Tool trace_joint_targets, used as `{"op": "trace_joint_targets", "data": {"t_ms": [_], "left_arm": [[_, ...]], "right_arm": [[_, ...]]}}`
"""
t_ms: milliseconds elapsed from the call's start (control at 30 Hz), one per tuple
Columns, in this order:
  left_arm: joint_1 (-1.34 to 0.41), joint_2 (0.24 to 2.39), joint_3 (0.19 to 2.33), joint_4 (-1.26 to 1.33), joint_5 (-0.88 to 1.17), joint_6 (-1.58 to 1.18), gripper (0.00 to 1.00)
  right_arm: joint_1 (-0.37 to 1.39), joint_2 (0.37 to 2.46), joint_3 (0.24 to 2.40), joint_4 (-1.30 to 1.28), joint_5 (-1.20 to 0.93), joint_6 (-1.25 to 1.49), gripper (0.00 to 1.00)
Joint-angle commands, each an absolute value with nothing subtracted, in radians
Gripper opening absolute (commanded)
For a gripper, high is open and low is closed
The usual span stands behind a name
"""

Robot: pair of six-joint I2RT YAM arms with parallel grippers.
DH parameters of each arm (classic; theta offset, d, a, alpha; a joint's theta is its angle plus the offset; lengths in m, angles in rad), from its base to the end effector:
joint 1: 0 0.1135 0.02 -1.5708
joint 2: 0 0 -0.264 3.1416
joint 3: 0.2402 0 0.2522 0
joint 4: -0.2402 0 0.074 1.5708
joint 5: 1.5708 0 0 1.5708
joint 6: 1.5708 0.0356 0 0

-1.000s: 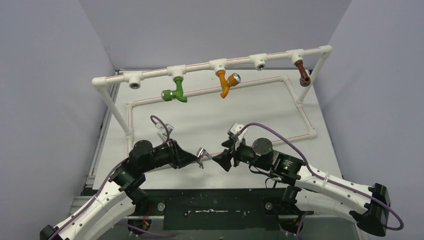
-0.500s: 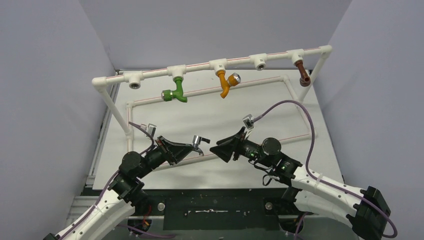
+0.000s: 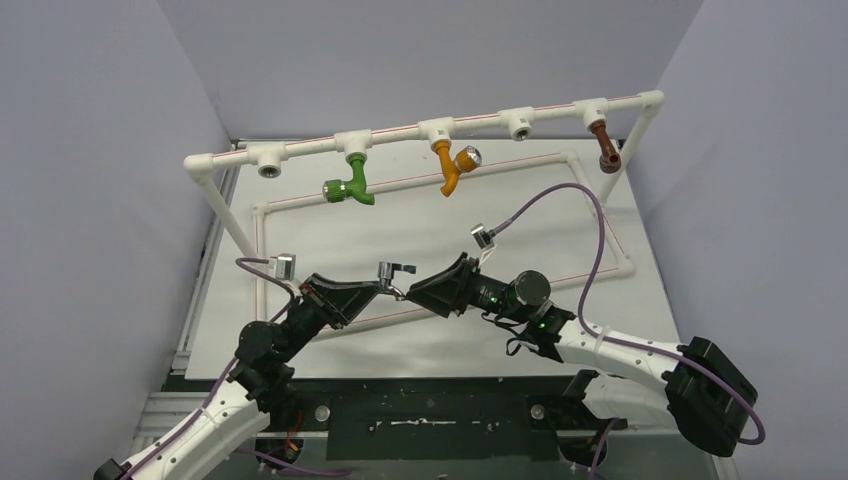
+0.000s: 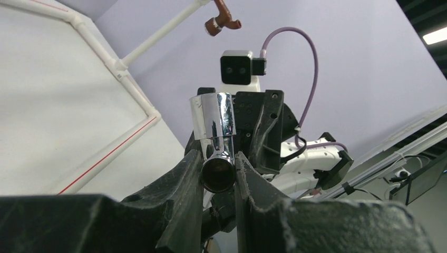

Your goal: Install the water faucets

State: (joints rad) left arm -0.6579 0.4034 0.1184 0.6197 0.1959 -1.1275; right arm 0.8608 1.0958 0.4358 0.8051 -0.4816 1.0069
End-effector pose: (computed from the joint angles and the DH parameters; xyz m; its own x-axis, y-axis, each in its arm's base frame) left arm 0.1002 -0.0862 0.2416 -0.5617 -0.6857 -0.4629 0.5545 0.1032 -0.8258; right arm 0.1400 0.1882 0.2607 -0.7702 0.2531 -0.5855 -0.5986 0.0303 0.8005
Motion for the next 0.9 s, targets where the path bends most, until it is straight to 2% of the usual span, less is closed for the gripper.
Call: {"op": "trace_joint_targets", "data": {"t_ms": [0,600,867], "left_arm": [[-0.652,0.422,0.123,0.851,0.174,-1.157,0.0],[-0.652,0.437,0.114,0.87,0.218,-1.086,0.0],[-0.652,0.431,0.105,0.873,0.216,-1.081,0.0]], "right_arm": [[0.889,1.134,0.478,0.989,-0.512,1.043,0.55],[0.94,1.219,0.583,0.984,-0.514,1.003,0.48],[0.954,1.239,0.595,0.981,-0.508,0.998,0.42]]}}
